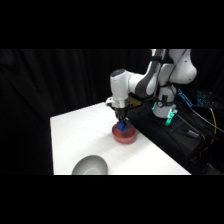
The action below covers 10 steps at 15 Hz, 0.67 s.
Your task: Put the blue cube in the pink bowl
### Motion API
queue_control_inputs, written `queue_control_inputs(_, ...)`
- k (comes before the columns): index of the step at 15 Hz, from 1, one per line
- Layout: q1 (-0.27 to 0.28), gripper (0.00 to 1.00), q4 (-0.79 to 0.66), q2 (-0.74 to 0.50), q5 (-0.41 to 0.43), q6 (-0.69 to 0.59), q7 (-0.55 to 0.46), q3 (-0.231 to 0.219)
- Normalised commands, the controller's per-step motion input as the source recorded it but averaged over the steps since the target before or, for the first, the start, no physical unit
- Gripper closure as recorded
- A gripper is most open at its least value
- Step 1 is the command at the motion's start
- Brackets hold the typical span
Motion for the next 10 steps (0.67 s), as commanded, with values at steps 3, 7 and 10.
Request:
queue_control_inputs(3, 0.016, 0.26, 0.07, 0.07, -0.118, 0.11, 0.10, -0.037)
queue_control_inputs(7, 0.023, 0.00, 0.05, -0.16, -0.067, -0.16, 0.09, -0.023)
queue_control_inputs(10, 0.037, 0.00, -0.01, -0.40, -0.145, -0.40, 0.17, -0.034)
